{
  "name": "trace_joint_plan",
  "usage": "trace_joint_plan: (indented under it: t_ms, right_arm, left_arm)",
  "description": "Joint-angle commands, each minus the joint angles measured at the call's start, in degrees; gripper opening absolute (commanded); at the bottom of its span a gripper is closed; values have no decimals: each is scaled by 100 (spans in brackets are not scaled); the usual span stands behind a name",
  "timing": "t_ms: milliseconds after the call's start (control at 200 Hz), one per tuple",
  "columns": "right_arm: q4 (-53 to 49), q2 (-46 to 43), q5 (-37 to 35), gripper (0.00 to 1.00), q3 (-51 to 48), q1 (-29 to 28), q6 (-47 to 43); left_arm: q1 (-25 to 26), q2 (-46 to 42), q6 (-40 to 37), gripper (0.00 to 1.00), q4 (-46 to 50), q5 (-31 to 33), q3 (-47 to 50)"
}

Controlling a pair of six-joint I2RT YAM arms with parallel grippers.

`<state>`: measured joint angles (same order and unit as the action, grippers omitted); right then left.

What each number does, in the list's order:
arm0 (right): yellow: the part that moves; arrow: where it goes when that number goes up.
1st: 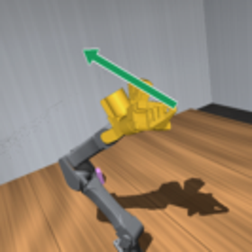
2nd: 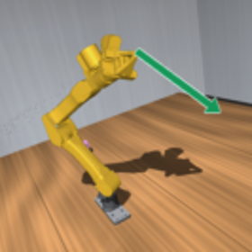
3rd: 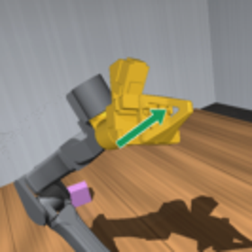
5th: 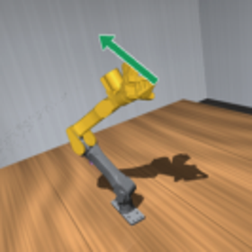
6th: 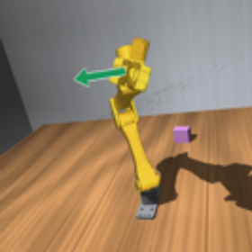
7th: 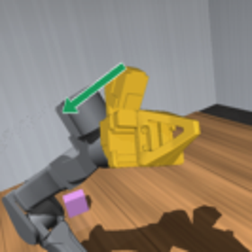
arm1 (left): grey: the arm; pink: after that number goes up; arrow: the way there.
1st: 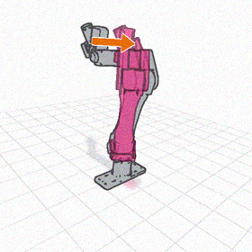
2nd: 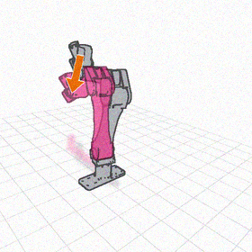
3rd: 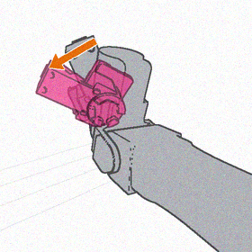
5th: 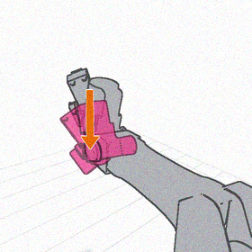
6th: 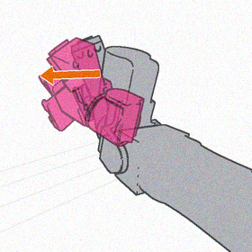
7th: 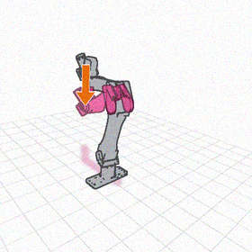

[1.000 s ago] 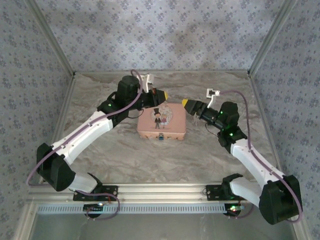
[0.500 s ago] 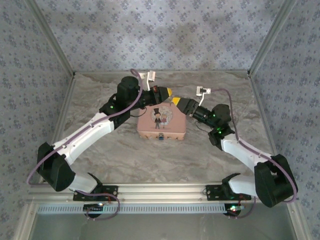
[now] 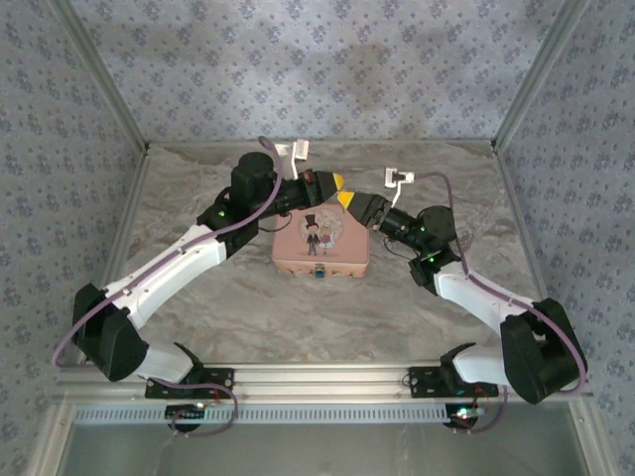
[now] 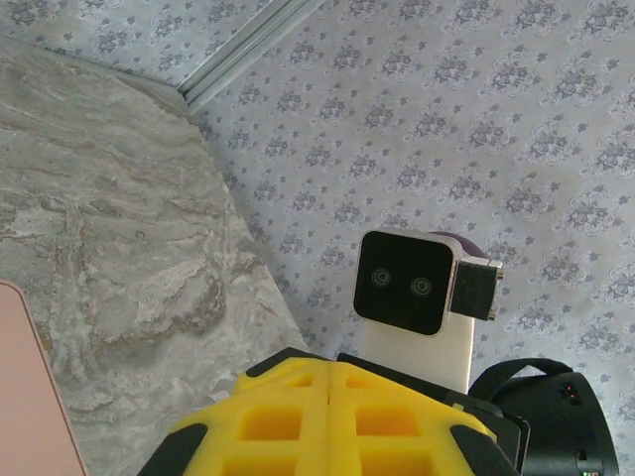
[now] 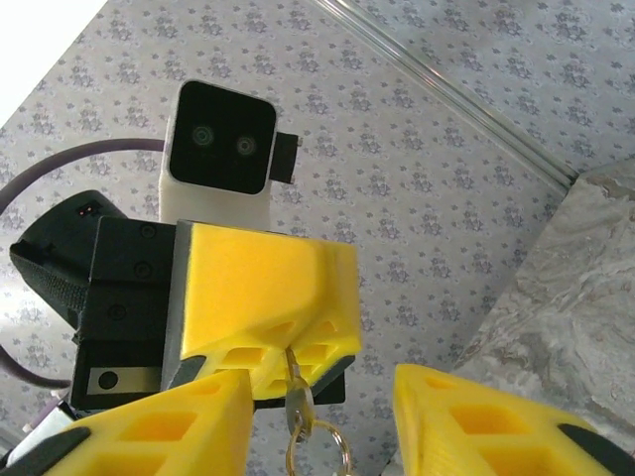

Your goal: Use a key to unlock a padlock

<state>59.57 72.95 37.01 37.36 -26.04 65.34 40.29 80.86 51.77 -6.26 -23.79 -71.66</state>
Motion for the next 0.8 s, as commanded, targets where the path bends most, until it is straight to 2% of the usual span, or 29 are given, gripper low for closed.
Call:
trace_joint_plan:
  t_ms: [0, 210, 465, 795]
  right_arm:
    - [340, 60, 138, 40, 208, -50, 79]
    - [374, 96, 147, 29, 207, -79, 92]
    - [541, 216, 178, 28, 210, -85, 233]
    - [715, 311, 218, 0, 191, -77, 321]
  left_arm:
    - [43, -206, 36, 0, -216, -73, 33]
    - [45, -239, 26, 0, -235, -35, 47]
    - [42, -282, -19, 0, -235, 91, 64]
    - [35, -362, -34, 0, -252, 219, 174]
